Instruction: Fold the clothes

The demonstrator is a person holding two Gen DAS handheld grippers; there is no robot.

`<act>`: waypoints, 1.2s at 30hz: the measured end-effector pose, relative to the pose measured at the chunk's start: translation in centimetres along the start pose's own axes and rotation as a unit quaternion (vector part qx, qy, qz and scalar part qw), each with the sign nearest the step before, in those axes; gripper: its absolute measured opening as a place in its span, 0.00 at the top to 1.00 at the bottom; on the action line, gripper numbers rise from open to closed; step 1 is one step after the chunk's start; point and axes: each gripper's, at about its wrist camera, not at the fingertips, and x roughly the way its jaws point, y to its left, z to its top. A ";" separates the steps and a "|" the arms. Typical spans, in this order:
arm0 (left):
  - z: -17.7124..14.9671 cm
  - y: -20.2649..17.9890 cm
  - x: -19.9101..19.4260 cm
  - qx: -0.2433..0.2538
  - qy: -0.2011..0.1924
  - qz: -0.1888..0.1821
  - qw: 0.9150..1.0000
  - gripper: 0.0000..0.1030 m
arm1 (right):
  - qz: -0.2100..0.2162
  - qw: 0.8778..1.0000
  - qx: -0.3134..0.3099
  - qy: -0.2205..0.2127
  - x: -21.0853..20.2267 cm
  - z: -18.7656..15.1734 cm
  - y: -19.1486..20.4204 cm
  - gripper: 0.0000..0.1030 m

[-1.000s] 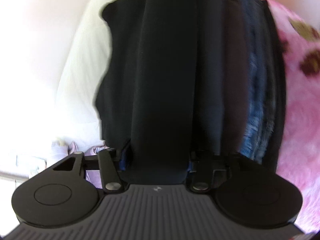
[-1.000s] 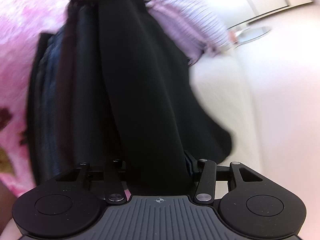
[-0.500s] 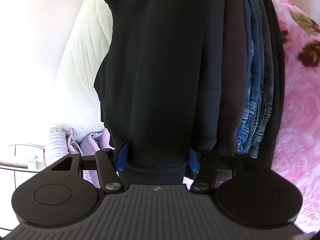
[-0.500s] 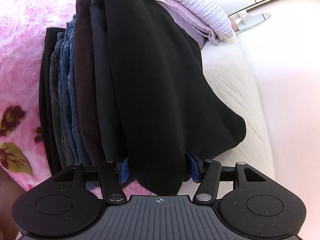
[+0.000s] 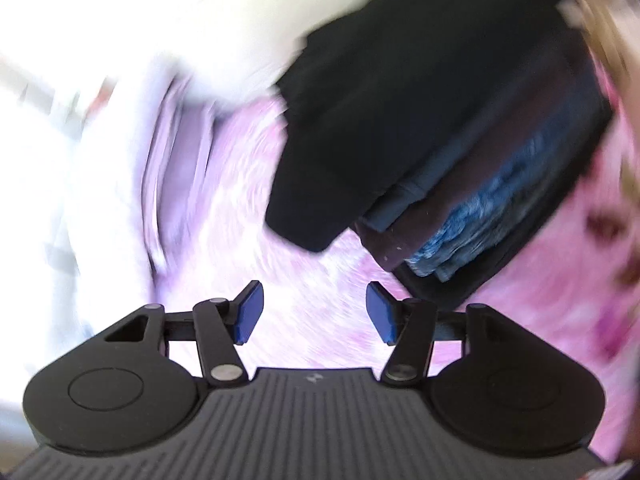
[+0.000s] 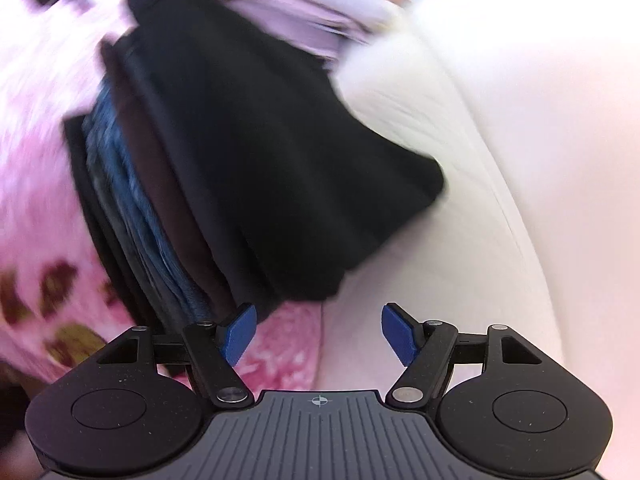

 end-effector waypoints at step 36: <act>-10.1 -0.7 -22.1 -0.278 -0.051 -0.090 0.955 0.25 | 0.059 0.887 0.457 -0.011 -22.2 2.8 9.4 0.03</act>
